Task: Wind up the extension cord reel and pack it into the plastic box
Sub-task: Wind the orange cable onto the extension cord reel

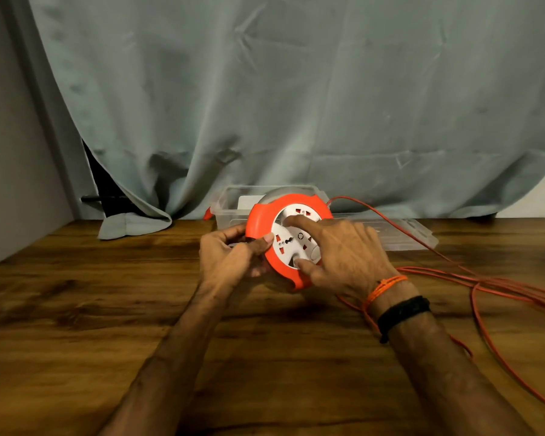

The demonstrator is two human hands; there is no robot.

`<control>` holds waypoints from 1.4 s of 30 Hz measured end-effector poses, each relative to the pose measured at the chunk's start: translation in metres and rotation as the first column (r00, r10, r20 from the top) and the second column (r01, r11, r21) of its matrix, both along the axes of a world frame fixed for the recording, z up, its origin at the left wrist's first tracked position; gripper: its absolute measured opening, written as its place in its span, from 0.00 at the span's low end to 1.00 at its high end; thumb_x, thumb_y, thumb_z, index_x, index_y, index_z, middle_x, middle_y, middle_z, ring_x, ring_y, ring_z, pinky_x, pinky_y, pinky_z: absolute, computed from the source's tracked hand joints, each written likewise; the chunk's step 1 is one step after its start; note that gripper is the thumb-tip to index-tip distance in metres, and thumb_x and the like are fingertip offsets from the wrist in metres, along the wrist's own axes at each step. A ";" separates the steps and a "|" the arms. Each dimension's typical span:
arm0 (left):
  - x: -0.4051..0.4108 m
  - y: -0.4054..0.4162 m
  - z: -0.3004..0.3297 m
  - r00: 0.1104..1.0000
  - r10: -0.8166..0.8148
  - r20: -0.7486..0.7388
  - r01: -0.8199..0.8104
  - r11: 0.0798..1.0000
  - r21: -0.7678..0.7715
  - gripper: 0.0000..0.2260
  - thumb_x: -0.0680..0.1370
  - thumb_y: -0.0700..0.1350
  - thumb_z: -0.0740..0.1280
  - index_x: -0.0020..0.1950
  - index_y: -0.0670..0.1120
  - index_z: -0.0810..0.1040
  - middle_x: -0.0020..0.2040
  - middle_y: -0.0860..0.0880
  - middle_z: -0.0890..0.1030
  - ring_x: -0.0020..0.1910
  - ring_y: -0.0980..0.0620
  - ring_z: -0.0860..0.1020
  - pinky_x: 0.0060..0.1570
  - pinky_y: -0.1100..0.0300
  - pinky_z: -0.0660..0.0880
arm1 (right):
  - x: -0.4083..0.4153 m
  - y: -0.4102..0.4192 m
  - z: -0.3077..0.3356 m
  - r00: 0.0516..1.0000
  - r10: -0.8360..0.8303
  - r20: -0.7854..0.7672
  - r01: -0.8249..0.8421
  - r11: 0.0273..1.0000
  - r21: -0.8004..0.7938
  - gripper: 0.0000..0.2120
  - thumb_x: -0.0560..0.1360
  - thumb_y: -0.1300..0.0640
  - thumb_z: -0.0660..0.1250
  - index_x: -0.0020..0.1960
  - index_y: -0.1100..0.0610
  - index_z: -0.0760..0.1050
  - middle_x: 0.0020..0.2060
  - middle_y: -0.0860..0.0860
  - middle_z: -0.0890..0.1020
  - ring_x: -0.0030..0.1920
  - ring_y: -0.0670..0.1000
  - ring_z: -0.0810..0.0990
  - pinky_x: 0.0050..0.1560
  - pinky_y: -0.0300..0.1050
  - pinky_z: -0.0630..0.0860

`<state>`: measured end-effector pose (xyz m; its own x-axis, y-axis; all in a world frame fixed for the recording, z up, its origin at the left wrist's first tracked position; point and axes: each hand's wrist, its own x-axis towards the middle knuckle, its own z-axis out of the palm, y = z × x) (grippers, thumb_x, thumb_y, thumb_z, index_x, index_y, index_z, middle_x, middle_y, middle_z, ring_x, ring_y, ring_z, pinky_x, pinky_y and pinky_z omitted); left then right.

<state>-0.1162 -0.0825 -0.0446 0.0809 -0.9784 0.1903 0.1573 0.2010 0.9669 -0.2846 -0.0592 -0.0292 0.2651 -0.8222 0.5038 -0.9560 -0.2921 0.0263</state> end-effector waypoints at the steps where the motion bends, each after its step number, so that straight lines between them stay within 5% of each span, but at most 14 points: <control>1: 0.000 0.000 0.000 1.000 -0.009 0.007 0.009 1.000 -0.002 0.12 0.70 0.34 0.74 0.53 0.40 0.82 0.41 0.46 0.84 0.31 0.55 0.84 0.24 0.61 0.78 | 0.001 -0.001 -0.002 1.000 0.004 -0.008 -0.004 1.000 -0.001 0.32 0.72 0.41 0.63 0.73 0.35 0.56 0.55 0.51 0.81 0.55 0.60 0.79 0.50 0.52 0.73; 12: 0.000 -0.002 -0.002 0.991 -0.007 0.137 0.011 0.999 -0.034 0.15 0.69 0.37 0.77 0.55 0.43 0.82 0.43 0.46 0.85 0.33 0.49 0.85 0.27 0.57 0.81 | -0.002 -0.007 -0.007 1.000 -0.026 -0.017 0.026 1.000 0.000 0.31 0.72 0.42 0.65 0.73 0.37 0.60 0.55 0.55 0.81 0.56 0.61 0.79 0.51 0.52 0.73; 15: -0.001 -0.002 -0.002 0.991 0.016 0.132 -0.010 0.999 -0.042 0.14 0.68 0.37 0.77 0.52 0.44 0.82 0.38 0.50 0.85 0.33 0.47 0.85 0.28 0.54 0.81 | 0.004 -0.004 -0.008 0.985 -0.081 0.155 0.090 0.995 -0.051 0.31 0.69 0.38 0.67 0.71 0.39 0.65 0.53 0.54 0.83 0.55 0.61 0.79 0.53 0.51 0.74; 17: -0.002 -0.002 -0.003 0.989 0.033 0.145 -0.025 0.998 -0.055 0.12 0.68 0.38 0.77 0.51 0.45 0.83 0.37 0.50 0.86 0.35 0.40 0.84 0.34 0.47 0.82 | 0.014 -0.006 -0.013 0.866 -0.141 0.480 0.165 0.986 -0.008 0.30 0.68 0.35 0.69 0.66 0.46 0.72 0.53 0.54 0.84 0.56 0.61 0.80 0.55 0.51 0.76; 19: -0.005 -0.002 -0.004 0.989 0.036 0.147 -0.028 0.998 -0.058 0.15 0.68 0.39 0.77 0.54 0.42 0.82 0.41 0.45 0.86 0.35 0.39 0.84 0.36 0.46 0.82 | 0.020 -0.015 -0.019 0.592 -0.213 0.777 0.161 0.976 0.145 0.25 0.69 0.36 0.69 0.55 0.55 0.79 0.50 0.56 0.85 0.54 0.60 0.82 0.55 0.52 0.78; 21: -0.006 -0.001 -0.005 0.990 0.034 0.140 -0.026 0.998 -0.058 0.17 0.68 0.38 0.77 0.56 0.42 0.82 0.43 0.44 0.86 0.34 0.44 0.85 0.31 0.51 0.82 | 0.023 -0.020 -0.021 0.314 -0.249 0.916 0.050 0.968 0.246 0.25 0.70 0.35 0.68 0.40 0.60 0.80 0.36 0.56 0.86 0.42 0.58 0.84 0.51 0.56 0.81; 22: -0.007 -0.001 -0.005 0.991 0.029 0.133 -0.020 0.998 -0.062 0.16 0.68 0.38 0.77 0.56 0.43 0.82 0.42 0.45 0.85 0.33 0.46 0.85 0.30 0.53 0.82 | 0.023 -0.020 -0.021 0.264 -0.258 0.929 0.022 0.965 0.262 0.26 0.71 0.36 0.68 0.36 0.60 0.80 0.30 0.54 0.85 0.37 0.56 0.84 0.48 0.56 0.82; 28: -0.005 -0.005 -0.007 0.994 0.017 0.107 -0.012 0.999 -0.050 0.13 0.68 0.37 0.77 0.51 0.44 0.84 0.43 0.45 0.86 0.37 0.45 0.85 0.39 0.44 0.82 | 0.021 -0.011 -0.012 0.358 -0.232 0.905 -0.050 0.962 0.267 0.22 0.76 0.42 0.66 0.34 0.59 0.79 0.27 0.54 0.84 0.21 0.48 0.79 0.34 0.42 0.77; 30: -0.003 -0.004 -0.006 0.996 0.007 0.085 -0.004 0.999 -0.039 0.14 0.68 0.37 0.77 0.53 0.41 0.83 0.43 0.44 0.86 0.35 0.47 0.85 0.34 0.50 0.83 | 0.020 -0.009 -0.008 0.436 -0.247 0.866 -0.033 0.957 0.289 0.21 0.75 0.41 0.67 0.35 0.57 0.79 0.28 0.53 0.85 0.26 0.51 0.82 0.34 0.43 0.78; 34: -0.001 -0.003 -0.004 0.998 0.001 0.058 0.001 1.000 -0.029 0.11 0.70 0.36 0.75 0.50 0.46 0.82 0.42 0.48 0.85 0.33 0.52 0.85 0.27 0.59 0.80 | 0.012 -0.002 -0.002 0.782 -0.309 0.542 0.298 0.948 0.111 0.22 0.70 0.35 0.67 0.51 0.54 0.80 0.49 0.55 0.84 0.53 0.59 0.81 0.51 0.50 0.78; 38: 0.001 -0.004 -0.004 0.999 0.028 0.035 -0.027 1.000 -0.013 0.13 0.70 0.36 0.75 0.54 0.41 0.82 0.43 0.46 0.85 0.33 0.51 0.85 0.26 0.60 0.79 | 0.007 0.001 -0.001 0.939 -0.181 0.293 0.217 0.972 -0.095 0.26 0.69 0.36 0.66 0.62 0.47 0.75 0.48 0.55 0.84 0.52 0.61 0.81 0.47 0.51 0.75; 42: 0.003 -0.006 -0.004 1.000 0.027 0.005 -0.027 1.000 -0.001 0.13 0.70 0.35 0.75 0.53 0.40 0.83 0.43 0.45 0.85 0.33 0.52 0.84 0.26 0.61 0.78 | 0.006 0.000 -0.001 0.989 -0.098 0.109 0.103 0.994 -0.045 0.30 0.70 0.36 0.64 0.70 0.41 0.64 0.51 0.53 0.83 0.54 0.61 0.80 0.49 0.50 0.73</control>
<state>-0.1136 -0.0880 -0.0491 0.1062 -0.9757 0.1916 0.1469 0.2060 0.9675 -0.2790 -0.0589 -0.0306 0.1252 -0.8145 0.5665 -0.9786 -0.1953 -0.0646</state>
